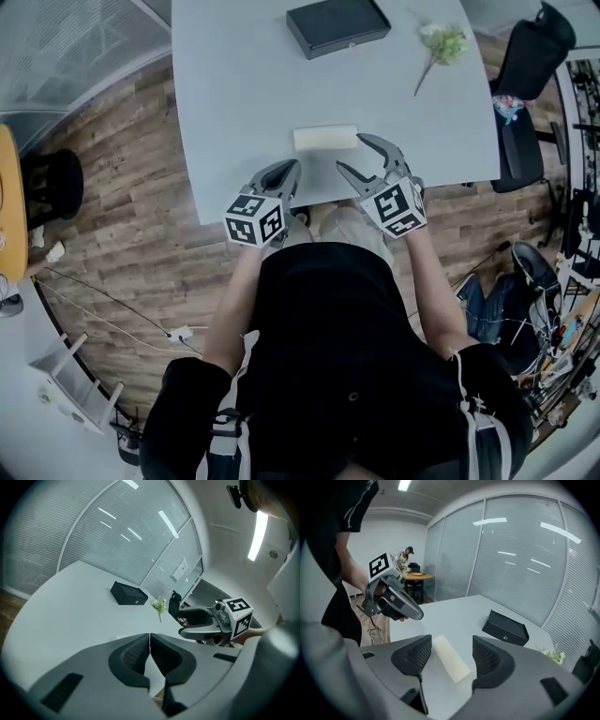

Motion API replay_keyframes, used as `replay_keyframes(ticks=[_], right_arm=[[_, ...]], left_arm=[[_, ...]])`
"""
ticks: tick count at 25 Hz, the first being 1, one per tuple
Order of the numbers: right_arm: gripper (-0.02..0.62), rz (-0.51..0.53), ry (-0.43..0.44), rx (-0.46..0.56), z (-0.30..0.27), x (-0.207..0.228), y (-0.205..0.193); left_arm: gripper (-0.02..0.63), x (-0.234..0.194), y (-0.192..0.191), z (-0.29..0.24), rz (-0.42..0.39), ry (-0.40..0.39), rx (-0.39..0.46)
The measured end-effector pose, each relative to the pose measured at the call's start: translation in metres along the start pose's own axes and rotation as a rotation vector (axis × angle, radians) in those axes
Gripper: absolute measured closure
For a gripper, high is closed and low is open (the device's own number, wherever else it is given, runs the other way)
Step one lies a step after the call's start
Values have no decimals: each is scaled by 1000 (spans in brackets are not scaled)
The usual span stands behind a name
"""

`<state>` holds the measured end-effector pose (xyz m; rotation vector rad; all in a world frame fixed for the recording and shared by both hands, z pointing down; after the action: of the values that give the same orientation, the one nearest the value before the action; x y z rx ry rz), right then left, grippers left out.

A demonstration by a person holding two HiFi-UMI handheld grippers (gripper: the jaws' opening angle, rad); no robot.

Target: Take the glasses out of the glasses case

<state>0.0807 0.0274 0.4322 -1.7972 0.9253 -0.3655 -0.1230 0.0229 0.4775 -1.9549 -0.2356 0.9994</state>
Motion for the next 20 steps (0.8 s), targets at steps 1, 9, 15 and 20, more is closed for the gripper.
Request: replay_keyframes(ticks=[1, 9, 15, 20], right_arm=[[302, 12, 15, -14, -5, 3, -5], [270, 116, 131, -129, -38, 24, -53], [262, 176, 203, -189, -56, 33, -85], [261, 228, 262, -226, -74, 39, -104]], left_arm=[[583, -2, -2, -4, 4, 0, -8], [583, -16, -31, -40, -19, 24, -109], [583, -25, -46, -62, -1, 81, -135], [583, -38, -55, -77, 9, 151, -175]])
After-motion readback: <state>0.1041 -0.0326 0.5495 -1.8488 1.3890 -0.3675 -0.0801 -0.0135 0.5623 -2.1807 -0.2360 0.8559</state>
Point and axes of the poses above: the fingertips, and each gripper's own axes: z backward along the fingers, x to its right, y out of its top, the point moved 9 cm from there along z, backward along the fingers, and after that the axes turned 15 degrees about x, right-handed, at the moved point
